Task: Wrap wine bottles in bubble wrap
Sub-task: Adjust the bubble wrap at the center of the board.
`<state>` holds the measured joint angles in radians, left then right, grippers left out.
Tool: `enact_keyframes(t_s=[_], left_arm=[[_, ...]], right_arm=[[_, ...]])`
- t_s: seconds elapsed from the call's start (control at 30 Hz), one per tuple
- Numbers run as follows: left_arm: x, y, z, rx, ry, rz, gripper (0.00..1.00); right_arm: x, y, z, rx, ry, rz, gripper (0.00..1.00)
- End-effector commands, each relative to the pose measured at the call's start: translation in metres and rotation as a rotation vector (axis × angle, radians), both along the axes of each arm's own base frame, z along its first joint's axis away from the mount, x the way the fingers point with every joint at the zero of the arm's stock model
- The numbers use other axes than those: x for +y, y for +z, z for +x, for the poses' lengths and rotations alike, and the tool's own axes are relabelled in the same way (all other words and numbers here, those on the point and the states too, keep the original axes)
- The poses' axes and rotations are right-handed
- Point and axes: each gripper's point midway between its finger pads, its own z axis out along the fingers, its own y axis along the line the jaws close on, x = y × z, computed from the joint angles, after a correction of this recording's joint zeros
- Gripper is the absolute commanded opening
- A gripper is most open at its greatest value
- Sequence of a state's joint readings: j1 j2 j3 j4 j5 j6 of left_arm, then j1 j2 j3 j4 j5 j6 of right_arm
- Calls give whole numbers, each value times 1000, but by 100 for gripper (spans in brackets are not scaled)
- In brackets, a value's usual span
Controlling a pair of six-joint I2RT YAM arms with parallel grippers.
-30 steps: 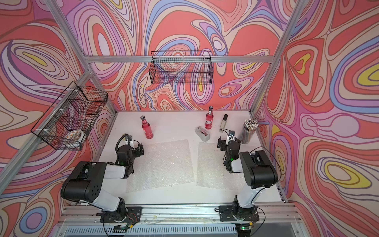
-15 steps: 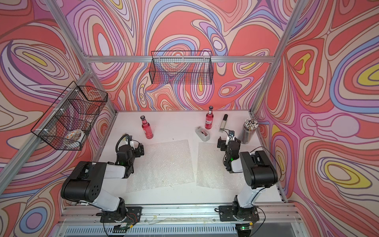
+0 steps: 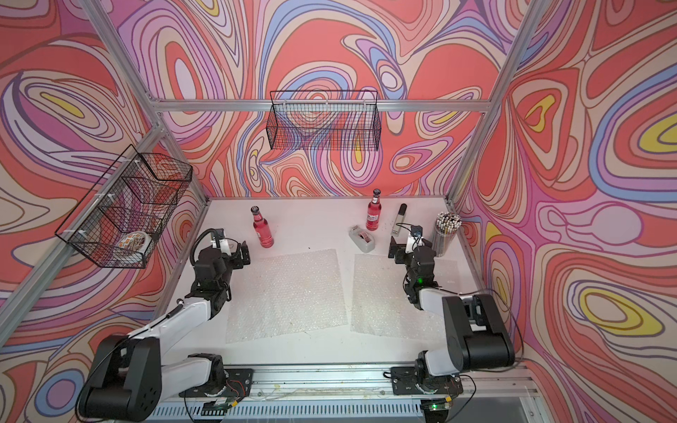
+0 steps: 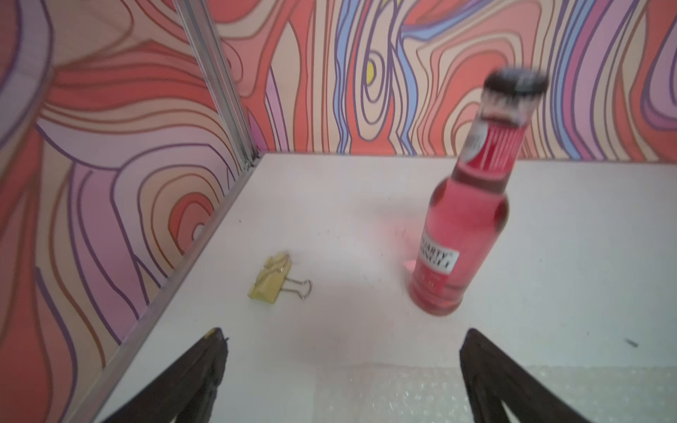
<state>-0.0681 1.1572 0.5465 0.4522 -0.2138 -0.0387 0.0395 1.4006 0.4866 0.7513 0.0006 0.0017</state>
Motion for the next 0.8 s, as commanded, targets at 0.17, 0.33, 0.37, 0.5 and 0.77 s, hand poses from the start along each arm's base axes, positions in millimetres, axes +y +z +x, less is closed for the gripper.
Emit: enact_keyframes(t_s=[0.17, 0.33, 0.37, 0.5, 0.77], left_arm=[[-2, -5, -62, 455, 94, -226, 100], [-15, -23, -105, 632, 185, -429, 100], [-23, -24, -109, 662, 141, -390, 100], [-49, -29, -116, 761, 6, -295, 100], [-121, -55, -90, 890, -253, -88, 100]], right_arm=[[79, 57, -21, 80, 372, 88, 95], [140, 68, -51, 209, 607, 59, 96], [150, 69, -58, 242, 648, 47, 96], [176, 70, -84, 348, 756, 38, 96], [201, 50, -132, 526, 814, 42, 98]])
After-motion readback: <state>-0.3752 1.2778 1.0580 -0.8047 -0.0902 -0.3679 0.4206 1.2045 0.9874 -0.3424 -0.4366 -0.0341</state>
